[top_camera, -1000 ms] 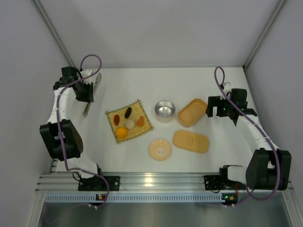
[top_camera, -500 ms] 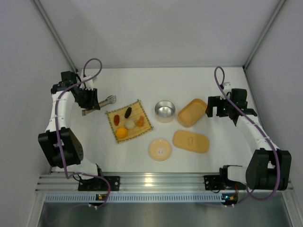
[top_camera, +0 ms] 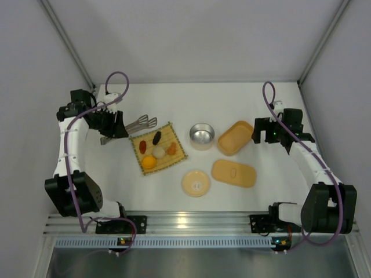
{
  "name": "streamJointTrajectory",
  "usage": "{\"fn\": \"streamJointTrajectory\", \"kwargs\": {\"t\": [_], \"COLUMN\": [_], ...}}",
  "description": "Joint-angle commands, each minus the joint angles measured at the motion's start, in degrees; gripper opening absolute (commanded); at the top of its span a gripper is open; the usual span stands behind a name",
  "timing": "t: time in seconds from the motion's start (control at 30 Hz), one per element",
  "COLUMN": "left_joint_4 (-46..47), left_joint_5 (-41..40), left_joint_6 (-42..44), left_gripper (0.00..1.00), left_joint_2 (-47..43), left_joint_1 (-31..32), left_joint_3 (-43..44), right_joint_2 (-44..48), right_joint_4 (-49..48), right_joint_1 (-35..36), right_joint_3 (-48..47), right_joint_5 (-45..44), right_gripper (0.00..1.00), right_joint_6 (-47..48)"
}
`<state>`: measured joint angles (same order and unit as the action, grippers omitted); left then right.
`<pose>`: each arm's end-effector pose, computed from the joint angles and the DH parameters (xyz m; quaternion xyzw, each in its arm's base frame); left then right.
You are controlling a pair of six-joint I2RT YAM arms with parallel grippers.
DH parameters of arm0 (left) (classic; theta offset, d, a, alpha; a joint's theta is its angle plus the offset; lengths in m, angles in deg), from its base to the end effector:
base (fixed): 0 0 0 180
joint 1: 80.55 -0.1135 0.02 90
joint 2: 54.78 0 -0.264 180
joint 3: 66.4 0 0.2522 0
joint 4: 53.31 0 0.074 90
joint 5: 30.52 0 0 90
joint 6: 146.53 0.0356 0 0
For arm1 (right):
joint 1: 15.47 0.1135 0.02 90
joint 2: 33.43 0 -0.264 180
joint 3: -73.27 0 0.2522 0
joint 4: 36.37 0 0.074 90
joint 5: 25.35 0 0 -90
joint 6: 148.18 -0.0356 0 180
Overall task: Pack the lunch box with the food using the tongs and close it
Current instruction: Pick up the clamp at the center of the board, then pick up the fake food from the plate.
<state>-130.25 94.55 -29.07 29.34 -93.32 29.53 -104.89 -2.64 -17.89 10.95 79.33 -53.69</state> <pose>0.2807 0.0426 0.3342 0.1834 0.9152 -0.2057 0.2940 0.2647 -0.0022 0.2500 -0.0675 0.9080 0.0930 0.4028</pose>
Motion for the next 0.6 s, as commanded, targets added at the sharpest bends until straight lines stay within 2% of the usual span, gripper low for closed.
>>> {"fn": "streamJointTrajectory", "kwargs": {"t": [0.0, 0.27, 0.37, 0.57], "left_joint_4": [-6.32, -12.67, -12.15, -8.03], "left_joint_5": [6.85, 6.33, 5.45, -0.34], "left_joint_6": [6.46, 13.49, 13.76, 11.13], "left_gripper": [0.49, 0.49, 0.50, 0.50], "left_joint_2": [-2.29, -3.61, -4.49, -6.33], "left_joint_1": [-0.23, -0.14, 0.73, 9.95], "left_joint_3": [0.97, 0.27, -0.96, -5.61], "right_joint_2": [1.94, 1.76, 1.59, 1.50], "right_joint_4": [-0.54, -0.63, -0.54, -0.63], "right_joint_1": [0.39, 0.39, 0.39, 0.39], "right_joint_3": [-2.51, -2.60, -2.51, -2.60], "right_joint_5": [0.79, 0.79, 0.88, 0.88], "right_gripper": [0.99, 0.99, 0.99, 0.99], "right_joint_6": [0.61, 0.52, 0.43, 0.43]}}
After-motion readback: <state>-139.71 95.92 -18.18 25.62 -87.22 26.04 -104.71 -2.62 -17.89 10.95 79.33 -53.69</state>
